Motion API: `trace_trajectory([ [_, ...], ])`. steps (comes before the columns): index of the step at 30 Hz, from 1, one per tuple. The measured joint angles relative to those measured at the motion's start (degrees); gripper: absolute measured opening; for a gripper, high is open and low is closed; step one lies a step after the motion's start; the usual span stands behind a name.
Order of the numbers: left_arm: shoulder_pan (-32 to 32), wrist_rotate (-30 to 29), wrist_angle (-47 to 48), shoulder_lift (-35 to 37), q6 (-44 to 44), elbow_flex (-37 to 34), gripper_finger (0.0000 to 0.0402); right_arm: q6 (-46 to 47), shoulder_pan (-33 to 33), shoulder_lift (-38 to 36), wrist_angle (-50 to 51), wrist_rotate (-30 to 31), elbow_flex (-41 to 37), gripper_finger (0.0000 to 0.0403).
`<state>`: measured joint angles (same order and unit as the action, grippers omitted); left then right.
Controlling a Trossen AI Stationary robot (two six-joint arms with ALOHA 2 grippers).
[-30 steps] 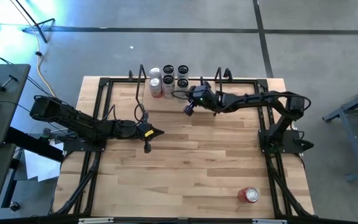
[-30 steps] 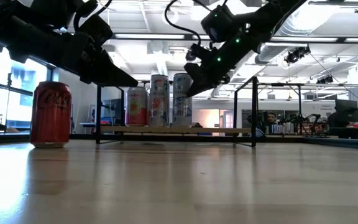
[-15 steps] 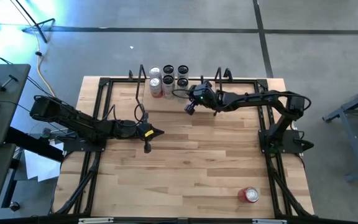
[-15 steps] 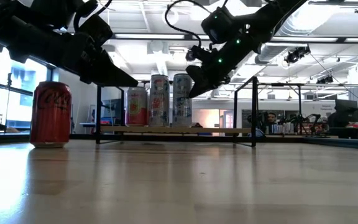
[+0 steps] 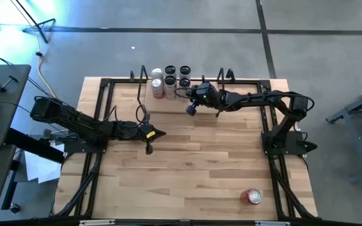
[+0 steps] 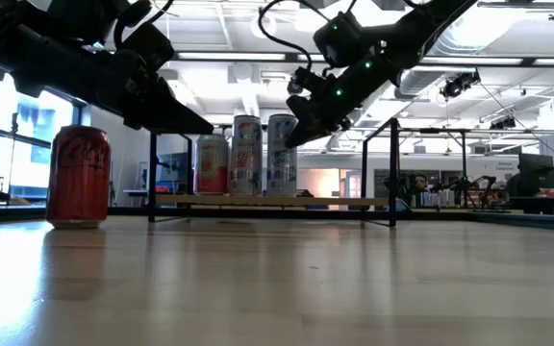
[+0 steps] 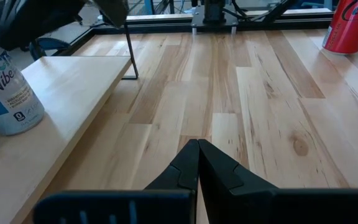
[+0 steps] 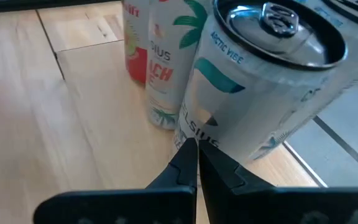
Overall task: Place canned beverage on shelf
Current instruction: Put the white blue soda can on the shelf aligned with the other white blue soda can
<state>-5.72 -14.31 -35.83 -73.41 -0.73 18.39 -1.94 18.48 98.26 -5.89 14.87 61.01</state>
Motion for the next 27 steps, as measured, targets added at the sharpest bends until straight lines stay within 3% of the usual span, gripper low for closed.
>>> trace_trajectory([
  [6,0.01,0.00,0.00,0.00,0.37,0.00,0.0000,0.40,0.68,0.04,-0.44,-0.56,0.00,0.0000],
  [13,0.00,0.00,0.00,0.00,0.37,0.00,0.0000,-1.20,-1.41,0.04,-0.22,-6.90,0.00,0.0000],
  [19,0.02,0.00,0.00,0.00,0.37,0.00,0.0000,-3.06,-1.09,0.02,-2.30,-3.14,0.00,0.0000],
  [27,0.00,0.00,0.00,0.00,0.42,0.00,0.0000,-1.03,1.39,0.02,-2.92,-3.34,0.00,0.0000],
])
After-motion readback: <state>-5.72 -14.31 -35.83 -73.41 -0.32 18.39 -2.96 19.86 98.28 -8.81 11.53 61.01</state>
